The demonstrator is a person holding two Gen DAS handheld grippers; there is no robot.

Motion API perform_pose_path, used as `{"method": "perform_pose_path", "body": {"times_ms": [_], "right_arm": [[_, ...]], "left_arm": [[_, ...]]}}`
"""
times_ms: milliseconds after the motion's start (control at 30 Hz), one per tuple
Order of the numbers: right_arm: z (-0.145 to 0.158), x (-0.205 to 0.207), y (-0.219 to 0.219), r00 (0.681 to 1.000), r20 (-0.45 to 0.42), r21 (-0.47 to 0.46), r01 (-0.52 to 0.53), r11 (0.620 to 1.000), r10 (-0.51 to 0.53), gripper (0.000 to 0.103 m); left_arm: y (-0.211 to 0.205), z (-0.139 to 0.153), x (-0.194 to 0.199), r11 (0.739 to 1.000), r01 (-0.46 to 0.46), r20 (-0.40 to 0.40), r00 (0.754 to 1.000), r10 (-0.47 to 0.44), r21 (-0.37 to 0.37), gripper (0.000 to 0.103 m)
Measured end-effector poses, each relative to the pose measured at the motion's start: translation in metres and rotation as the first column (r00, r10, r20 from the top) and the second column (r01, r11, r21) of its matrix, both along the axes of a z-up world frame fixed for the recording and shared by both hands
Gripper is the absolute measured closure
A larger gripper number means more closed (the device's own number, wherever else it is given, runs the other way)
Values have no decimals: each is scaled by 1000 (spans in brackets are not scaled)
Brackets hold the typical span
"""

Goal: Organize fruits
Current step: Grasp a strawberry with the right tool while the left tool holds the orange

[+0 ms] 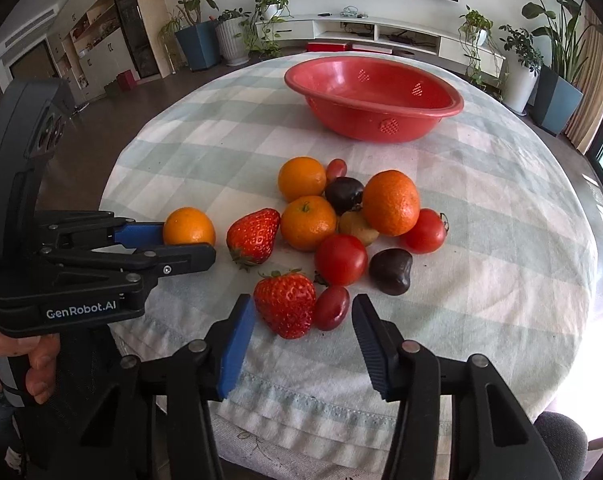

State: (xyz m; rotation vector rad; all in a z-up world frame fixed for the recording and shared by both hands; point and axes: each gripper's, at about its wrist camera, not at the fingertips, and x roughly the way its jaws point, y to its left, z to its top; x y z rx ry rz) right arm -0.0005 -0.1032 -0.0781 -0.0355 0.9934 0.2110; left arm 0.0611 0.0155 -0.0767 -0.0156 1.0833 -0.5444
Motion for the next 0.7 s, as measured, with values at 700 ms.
{"method": "perform_pose_path", "body": {"times_ms": [700], "right_arm": [[5, -2, 20, 996, 37, -66, -81, 995, 84, 63]], "left_arm": [[3, 0, -8, 999, -12, 8, 1000, 12, -31, 67]]}}
